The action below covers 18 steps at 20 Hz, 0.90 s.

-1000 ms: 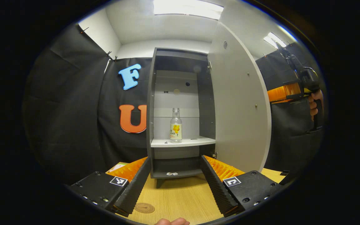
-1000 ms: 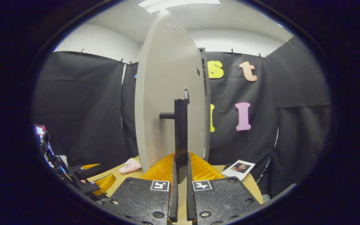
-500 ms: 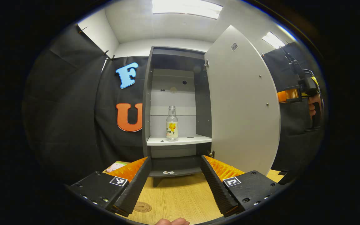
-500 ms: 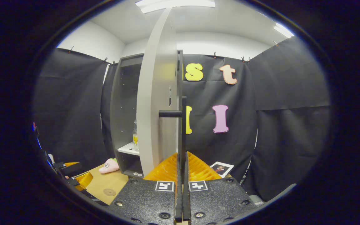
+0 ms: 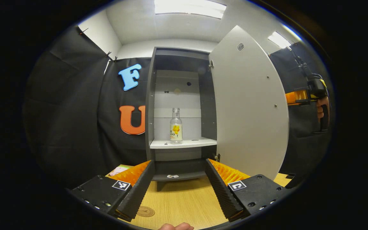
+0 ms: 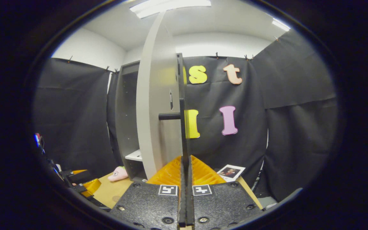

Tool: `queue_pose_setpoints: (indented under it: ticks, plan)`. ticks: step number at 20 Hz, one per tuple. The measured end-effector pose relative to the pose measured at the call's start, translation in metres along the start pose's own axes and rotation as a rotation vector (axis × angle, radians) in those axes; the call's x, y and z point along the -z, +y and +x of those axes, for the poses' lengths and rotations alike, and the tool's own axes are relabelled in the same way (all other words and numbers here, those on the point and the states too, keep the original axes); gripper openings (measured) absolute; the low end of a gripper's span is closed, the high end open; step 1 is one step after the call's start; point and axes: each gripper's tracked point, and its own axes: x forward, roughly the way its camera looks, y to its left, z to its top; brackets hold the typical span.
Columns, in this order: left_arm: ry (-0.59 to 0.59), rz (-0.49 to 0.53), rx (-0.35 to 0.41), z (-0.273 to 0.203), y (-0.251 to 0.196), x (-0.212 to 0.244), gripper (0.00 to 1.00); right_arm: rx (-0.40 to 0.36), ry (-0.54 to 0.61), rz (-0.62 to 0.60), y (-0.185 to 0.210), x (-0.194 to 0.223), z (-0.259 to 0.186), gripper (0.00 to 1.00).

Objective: Open the cabinet door with the right hand, grasp the bottle in the cabinet with the left hand and place it on the coaster, then close the cabinet door with the right hand.

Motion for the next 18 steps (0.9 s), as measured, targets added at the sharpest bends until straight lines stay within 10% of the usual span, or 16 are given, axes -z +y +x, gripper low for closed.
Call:
queue_pose_setpoints:
  ticks: [11, 14, 18]
  plan:
    - [0.008, -0.002, -0.053, 0.009, 0.014, 0.003, 0.95, 0.003, -0.033, -0.005, -0.024, 0.03, -0.027, 0.06]
    - [0.01, 0.003, -0.066, 0.013, 0.017, 0.003, 0.95, 0.028, -0.034, -0.055, -0.034, 0.037, -0.026, 0.51]
    - [-0.003, -0.007, -0.057, 0.027, 0.015, -0.005, 0.95, 0.023, -0.013, -0.043, -0.034, 0.048, -0.017, 0.79]
